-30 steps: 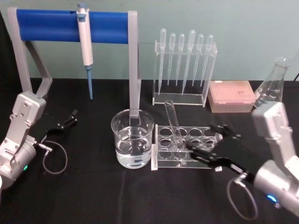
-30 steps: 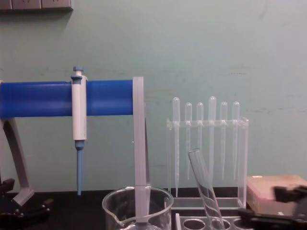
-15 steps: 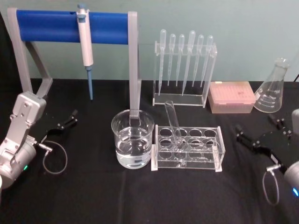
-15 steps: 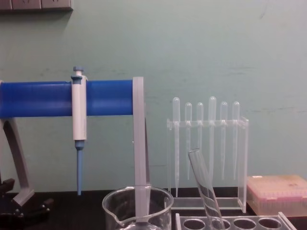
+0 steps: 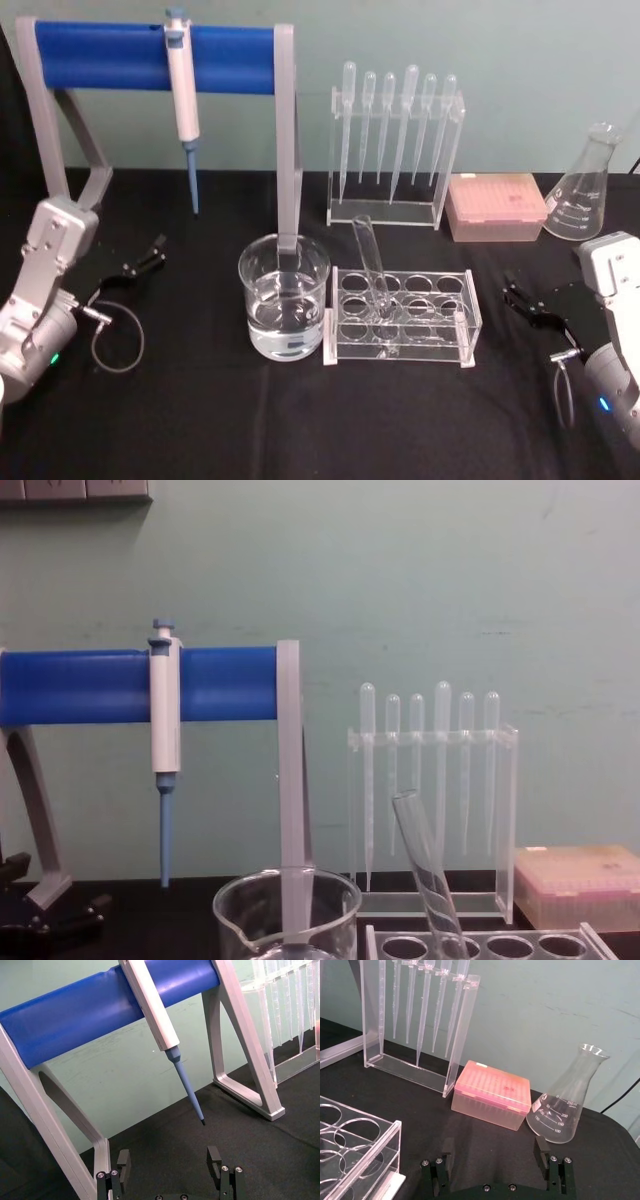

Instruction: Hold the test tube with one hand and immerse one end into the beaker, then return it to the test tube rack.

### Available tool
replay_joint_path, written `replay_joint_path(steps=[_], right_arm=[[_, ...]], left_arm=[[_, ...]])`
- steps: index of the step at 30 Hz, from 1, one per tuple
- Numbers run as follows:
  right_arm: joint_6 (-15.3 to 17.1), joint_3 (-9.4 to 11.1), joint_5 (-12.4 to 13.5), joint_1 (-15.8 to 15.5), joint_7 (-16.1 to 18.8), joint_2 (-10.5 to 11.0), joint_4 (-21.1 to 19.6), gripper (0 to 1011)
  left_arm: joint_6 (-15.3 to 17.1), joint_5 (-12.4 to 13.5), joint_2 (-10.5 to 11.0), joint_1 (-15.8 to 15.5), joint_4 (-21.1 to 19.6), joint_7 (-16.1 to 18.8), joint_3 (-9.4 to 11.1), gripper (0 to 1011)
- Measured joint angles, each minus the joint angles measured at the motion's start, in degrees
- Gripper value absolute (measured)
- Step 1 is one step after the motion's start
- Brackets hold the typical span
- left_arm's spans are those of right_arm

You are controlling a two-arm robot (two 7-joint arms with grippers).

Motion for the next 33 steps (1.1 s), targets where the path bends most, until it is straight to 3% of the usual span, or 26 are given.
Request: replay_joint_path(steps=[33], right_arm=[[0.04, 0.28, 0.67, -0.55, 0.19, 0.43, -0.95, 1000]], left_arm=[[0.0, 0.0, 0.0, 0.0, 0.0, 0.0, 0.0, 1000]])
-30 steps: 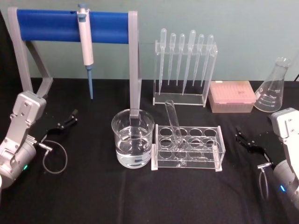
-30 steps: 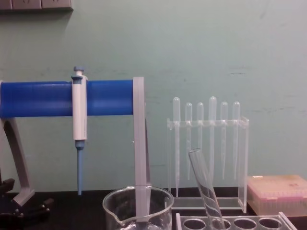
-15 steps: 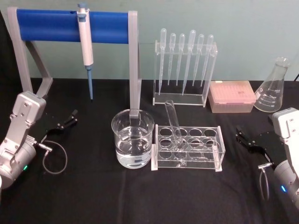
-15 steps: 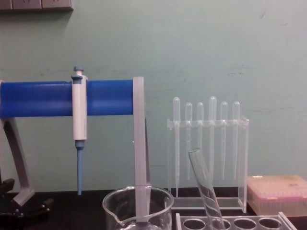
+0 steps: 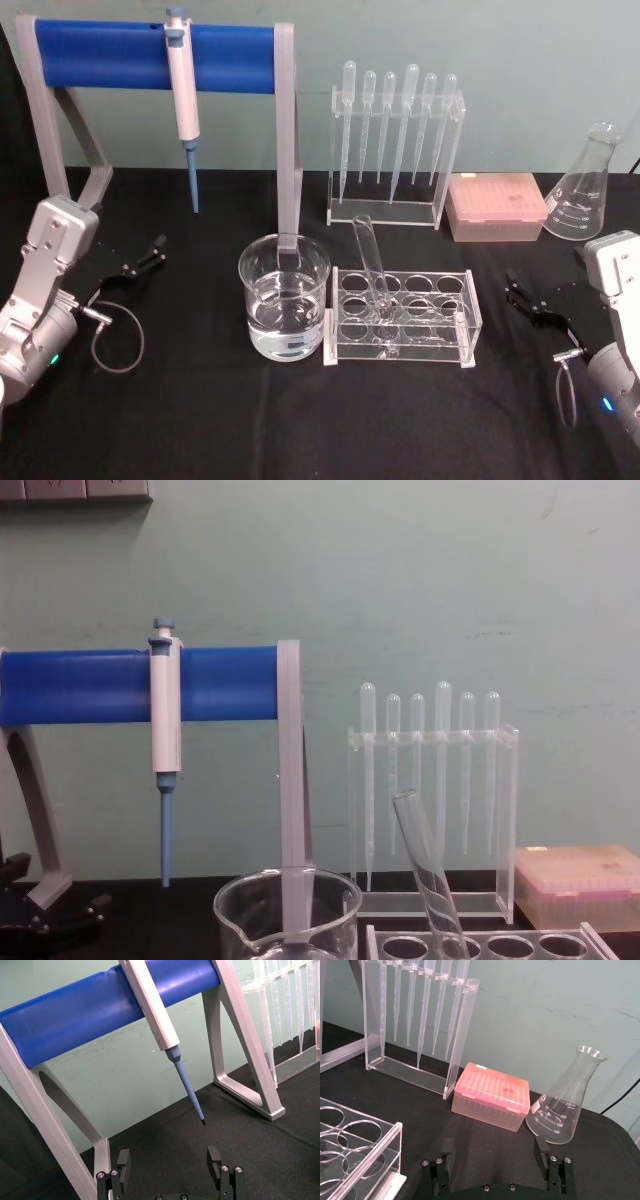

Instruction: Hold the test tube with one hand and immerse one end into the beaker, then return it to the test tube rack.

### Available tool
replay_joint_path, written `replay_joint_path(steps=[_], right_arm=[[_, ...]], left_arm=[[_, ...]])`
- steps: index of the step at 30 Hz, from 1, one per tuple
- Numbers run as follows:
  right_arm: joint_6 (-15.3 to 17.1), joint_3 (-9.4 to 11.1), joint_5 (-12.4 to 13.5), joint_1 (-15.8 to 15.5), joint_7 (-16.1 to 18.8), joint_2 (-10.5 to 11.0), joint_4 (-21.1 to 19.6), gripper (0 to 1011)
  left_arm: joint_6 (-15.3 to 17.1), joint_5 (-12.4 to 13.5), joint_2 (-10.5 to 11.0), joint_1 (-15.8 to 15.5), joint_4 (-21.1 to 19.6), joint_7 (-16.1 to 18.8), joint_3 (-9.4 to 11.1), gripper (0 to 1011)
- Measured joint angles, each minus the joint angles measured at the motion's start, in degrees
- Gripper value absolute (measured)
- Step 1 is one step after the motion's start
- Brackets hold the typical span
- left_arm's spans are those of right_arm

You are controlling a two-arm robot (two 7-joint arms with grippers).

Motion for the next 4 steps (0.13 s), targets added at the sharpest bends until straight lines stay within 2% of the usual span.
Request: replay_joint_path(steps=[4], right_arm=[[0.0, 0.0, 0.03, -0.02, 0.01, 0.01, -0.03, 1000]], left_arm=[[0.0, 0.0, 0.0, 0.0, 0.0, 0.0, 0.0, 1000]])
